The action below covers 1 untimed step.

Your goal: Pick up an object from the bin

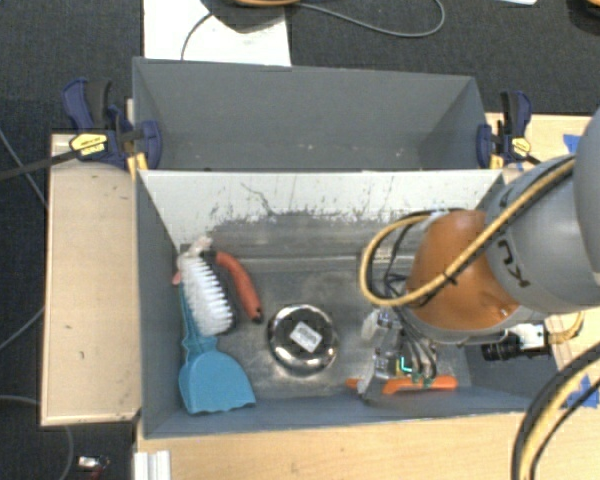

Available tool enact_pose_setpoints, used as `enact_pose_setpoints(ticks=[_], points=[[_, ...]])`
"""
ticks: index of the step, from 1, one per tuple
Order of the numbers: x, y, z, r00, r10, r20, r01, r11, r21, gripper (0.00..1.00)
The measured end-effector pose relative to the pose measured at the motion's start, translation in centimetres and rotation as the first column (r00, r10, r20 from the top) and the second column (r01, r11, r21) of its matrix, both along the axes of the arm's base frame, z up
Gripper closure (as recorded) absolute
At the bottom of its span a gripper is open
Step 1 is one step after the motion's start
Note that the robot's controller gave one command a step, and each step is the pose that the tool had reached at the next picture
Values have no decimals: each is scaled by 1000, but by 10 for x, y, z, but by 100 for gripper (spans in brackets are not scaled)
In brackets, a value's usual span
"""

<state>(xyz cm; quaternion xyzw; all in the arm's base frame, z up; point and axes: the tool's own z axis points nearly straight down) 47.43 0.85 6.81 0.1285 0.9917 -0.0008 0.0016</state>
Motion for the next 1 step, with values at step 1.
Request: enact_pose_setpoints(ticks=[1], points=[[2, 0, 2, 1000, 1, 5, -1, 1000, 0, 0]])
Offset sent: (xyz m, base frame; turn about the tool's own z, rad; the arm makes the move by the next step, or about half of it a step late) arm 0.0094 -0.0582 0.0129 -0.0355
